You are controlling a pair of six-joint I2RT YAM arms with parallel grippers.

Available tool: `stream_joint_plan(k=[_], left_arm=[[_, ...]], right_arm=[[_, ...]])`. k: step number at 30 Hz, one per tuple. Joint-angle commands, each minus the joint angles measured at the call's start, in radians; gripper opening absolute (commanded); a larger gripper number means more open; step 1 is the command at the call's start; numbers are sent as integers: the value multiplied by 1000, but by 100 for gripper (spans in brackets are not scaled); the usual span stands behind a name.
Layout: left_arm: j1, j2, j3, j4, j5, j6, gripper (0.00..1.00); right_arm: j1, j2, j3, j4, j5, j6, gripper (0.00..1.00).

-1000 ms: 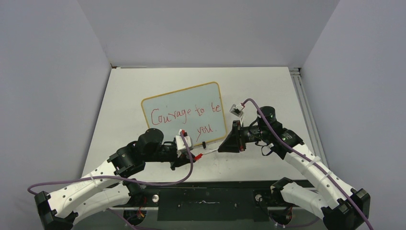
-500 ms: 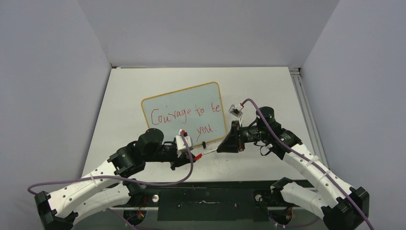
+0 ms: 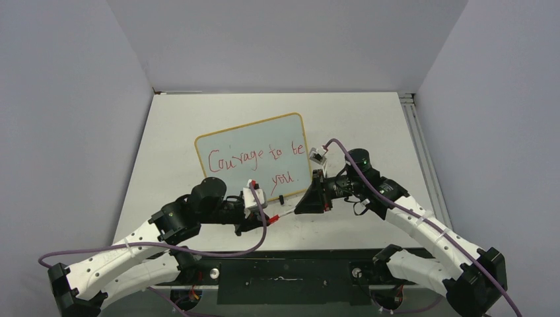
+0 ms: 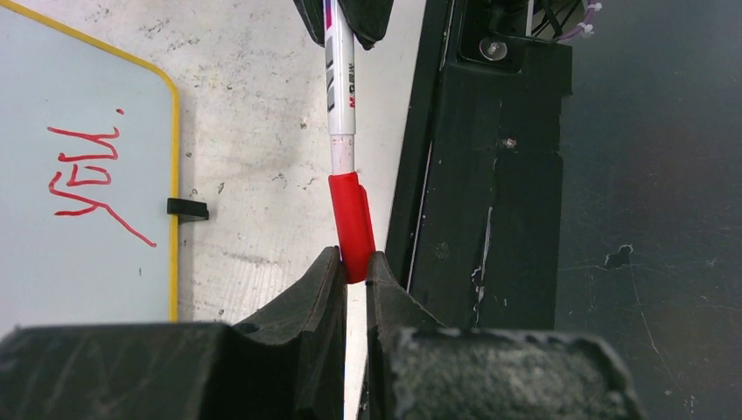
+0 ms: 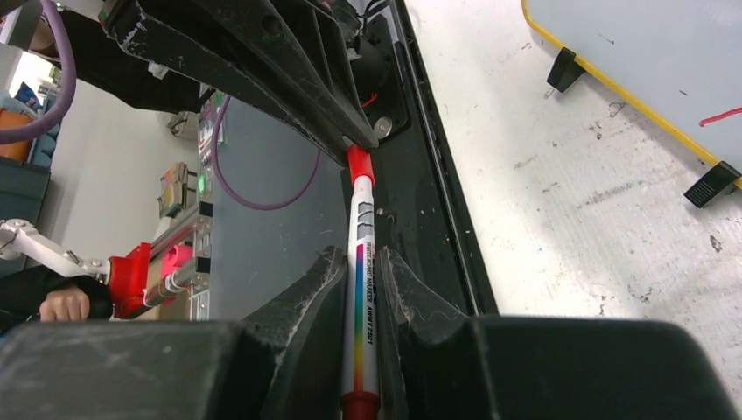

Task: Write a sentence on the whiteboard
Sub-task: Insert the pen cap into the whiteboard marker.

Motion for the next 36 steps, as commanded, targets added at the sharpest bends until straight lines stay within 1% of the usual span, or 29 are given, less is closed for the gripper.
stream_joint_plan(k=[1, 7, 13, 19, 23, 24, 25, 27, 29, 30, 31, 33, 36], left_arm=[[-1, 0, 8, 51, 0, 10, 0], [-7, -6, 8, 53, -10, 14, 0], [-7, -8, 7, 57, -14, 14, 0], [-7, -27, 9, 55, -46, 9, 0], [-5, -59, 5, 53, -80, 3, 24], [-4, -66, 5, 53, -86, 2, 31], [-3, -73, 5, 53, -91, 1, 40], [1, -84, 7, 57, -91, -5, 53], [3, -94, 10, 60, -91, -14, 62], [4, -99, 13, 61, -93, -19, 71], [5, -105, 18, 63, -93, -36, 75], [8, -124, 28, 80, -105, -78, 78], [12, -157, 31, 150, -169, -235, 82]], right_arm=[[39, 21, -27, 92, -30, 16, 6], [79, 31, -111, 318, -59, 154, 6], [107, 47, -170, 465, -53, 249, 6], [122, 39, -199, 513, -34, 281, 6], [122, -3, -223, 516, -6, 297, 5], [123, -14, -228, 514, 0, 300, 5], [122, -25, -233, 513, 7, 303, 5], [122, -41, -237, 502, 23, 303, 5], [121, -52, -239, 499, 40, 304, 5], [122, -59, -240, 498, 52, 305, 5], [121, -67, -239, 498, 68, 308, 5], [120, -82, -244, 527, 101, 329, 5], [120, -109, -257, 593, 175, 370, 5]])
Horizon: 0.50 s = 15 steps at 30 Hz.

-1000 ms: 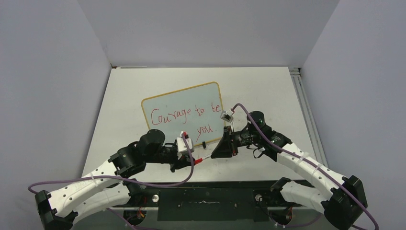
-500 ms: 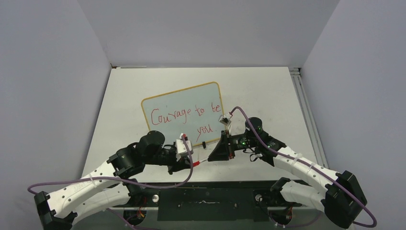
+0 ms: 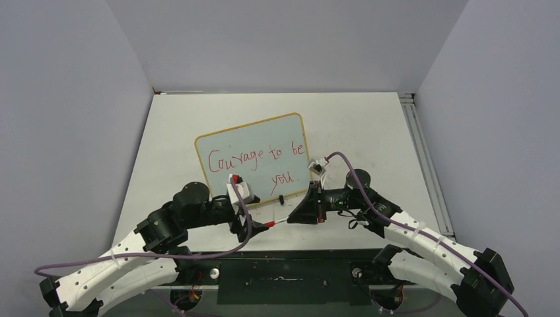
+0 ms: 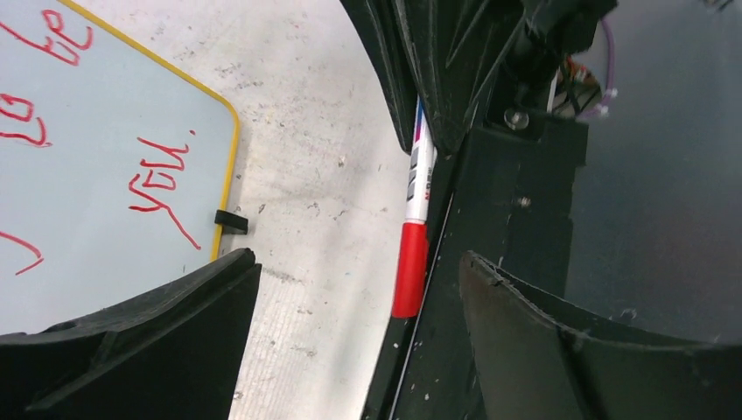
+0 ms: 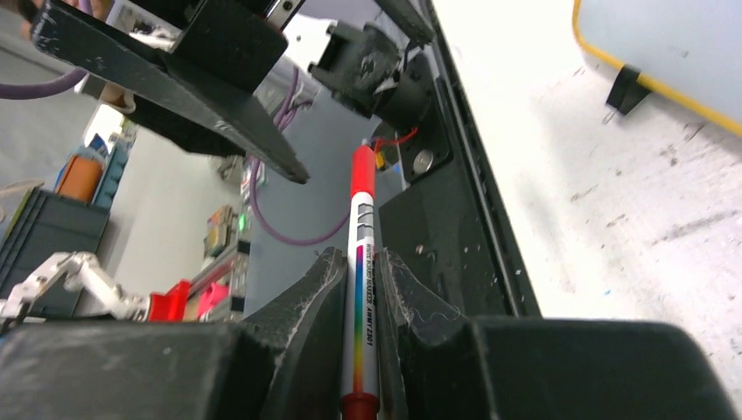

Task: Write a sentence on the whiteboard
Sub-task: Insert the pen cap into the whiteboard marker.

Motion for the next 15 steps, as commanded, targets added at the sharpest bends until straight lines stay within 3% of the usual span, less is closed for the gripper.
stream_joint_plan(k=[1, 7, 15], left_arm=[[12, -49, 43, 158, -98, -223, 83], [33, -34, 40, 223, -233, -530, 84], [87, -70, -11, 330, -180, -768, 85]], right_arm=[[4, -57, -8, 143, 126, 49, 5], [3, -120, -29, 210, 251, 88, 5], [2, -220, -96, 387, 345, 176, 5]])
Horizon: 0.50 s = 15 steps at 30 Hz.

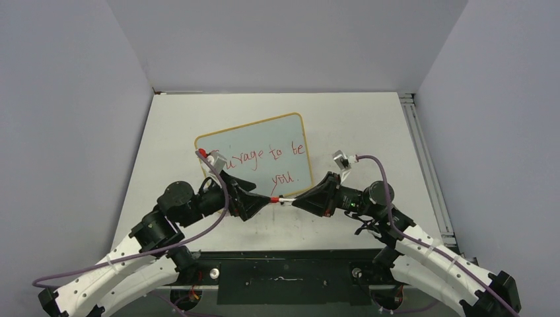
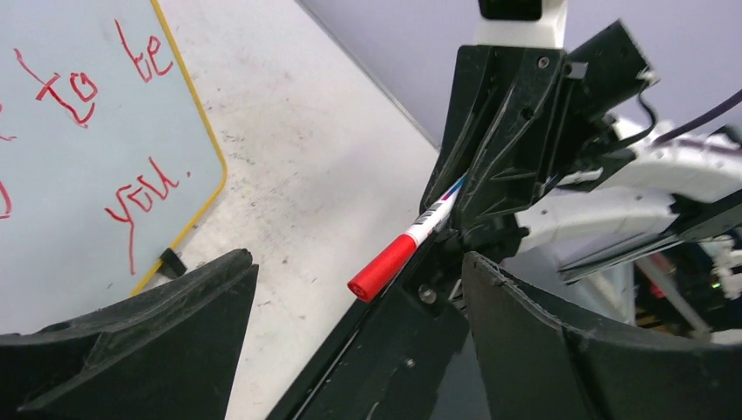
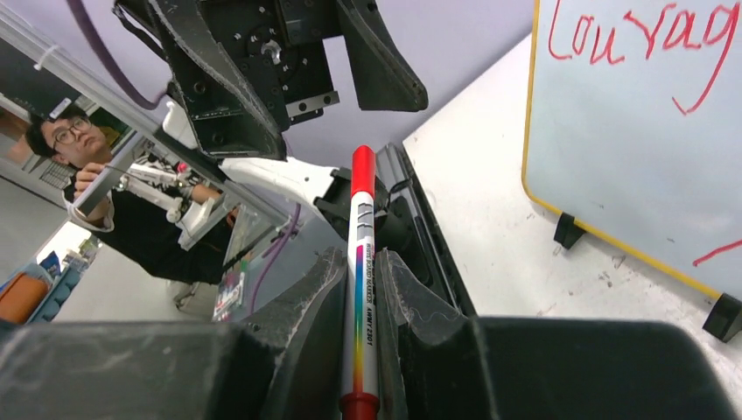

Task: Write a sentence on the whiteboard
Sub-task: Insert the pen cap into the whiteboard marker.

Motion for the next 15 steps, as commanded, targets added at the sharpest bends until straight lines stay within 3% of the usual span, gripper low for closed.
stream_joint_plan(k=[1, 8, 15], left_arm=[[27, -9, -4, 126, 44, -192, 85], [53, -21, -32, 201, 113, -286, 74], [72, -21, -66, 266, 158, -336, 53]], right_arm=[[3, -15, -37, 243, 65, 87, 5], [2, 63, -94, 512, 35, 212, 5], [3, 85, -92, 560, 27, 231, 5]])
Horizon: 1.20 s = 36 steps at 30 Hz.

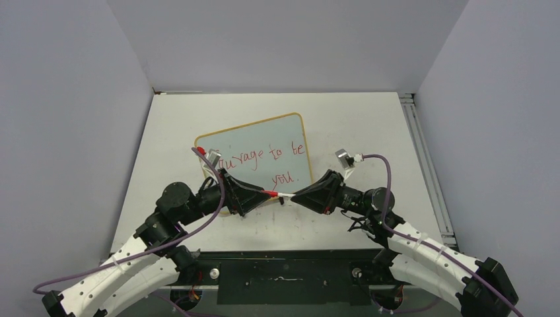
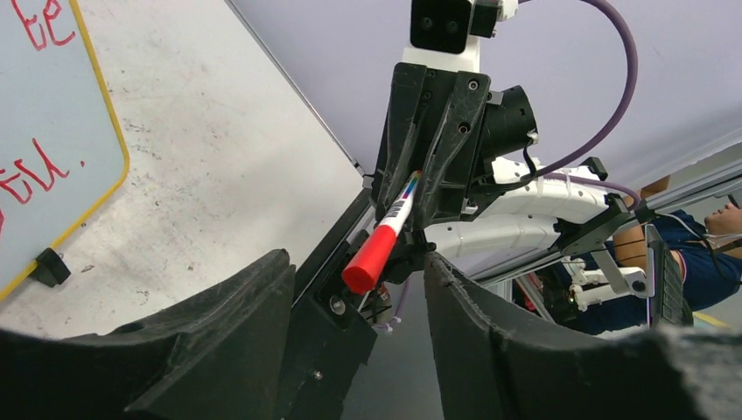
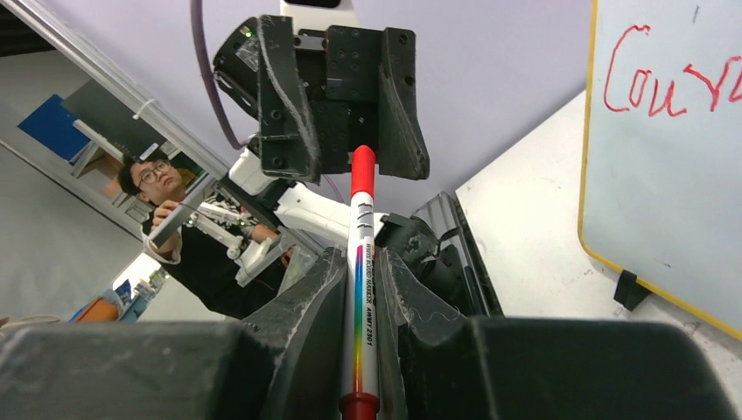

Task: Write a sentence on the whiteboard
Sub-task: Insert the pen cap into the whiteboard marker.

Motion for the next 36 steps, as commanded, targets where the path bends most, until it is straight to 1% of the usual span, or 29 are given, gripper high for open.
stream_joint_plan(k=[1, 3, 6, 9, 21, 33, 36], left_arm=[[14, -9, -3, 107, 44, -47, 51], [17, -15, -11, 125, 44, -60, 48], [26, -19, -34, 184, 61, -94, 47], [32, -13, -46, 228, 79, -115, 43], [41, -3, -54, 255, 102, -134, 26], [43, 4, -74, 276, 122, -151, 24], [43, 0, -77, 281, 117, -153, 16]], right_arm=[[4, -2, 7, 144, -8, 26, 5], [4, 0, 8, 146, -16, 26, 5], [4, 2, 9, 151, -31, 32, 5], [3, 11, 13, 154, -46, 35, 5], [4, 31, 12, 185, -60, 48, 5], [3, 49, 20, 194, -57, 50, 5], [4, 52, 20, 194, -57, 50, 5]])
